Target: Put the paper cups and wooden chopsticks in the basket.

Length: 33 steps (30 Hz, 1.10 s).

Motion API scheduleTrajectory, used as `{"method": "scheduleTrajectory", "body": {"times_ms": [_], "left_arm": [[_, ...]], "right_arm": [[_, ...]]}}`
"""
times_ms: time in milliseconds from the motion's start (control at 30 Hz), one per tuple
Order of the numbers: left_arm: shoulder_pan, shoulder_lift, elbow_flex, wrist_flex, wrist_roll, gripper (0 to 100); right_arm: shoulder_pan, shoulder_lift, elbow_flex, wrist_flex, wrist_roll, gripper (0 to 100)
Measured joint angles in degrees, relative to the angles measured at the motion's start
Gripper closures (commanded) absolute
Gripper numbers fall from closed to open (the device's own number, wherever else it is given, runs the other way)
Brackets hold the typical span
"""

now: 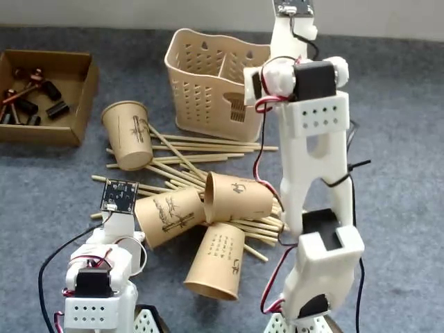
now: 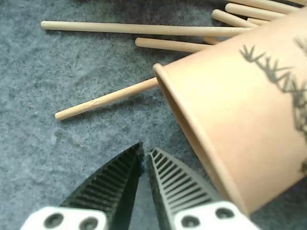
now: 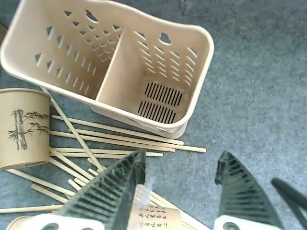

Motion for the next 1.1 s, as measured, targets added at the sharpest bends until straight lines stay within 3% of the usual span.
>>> {"method": "scheduleTrajectory", "body": {"times_ms": [633,1100], "left_arm": [[0.0,0.0,0.0,0.0,0.0,99],[0.0,0.0,0.0,0.0,0.0,99]], "right_arm": [[-17.8,-18.7,35.1,-0.2,3.8,76.0],[-18.9,-18.7,55.1,-16.0,12.6,76.0]]}}
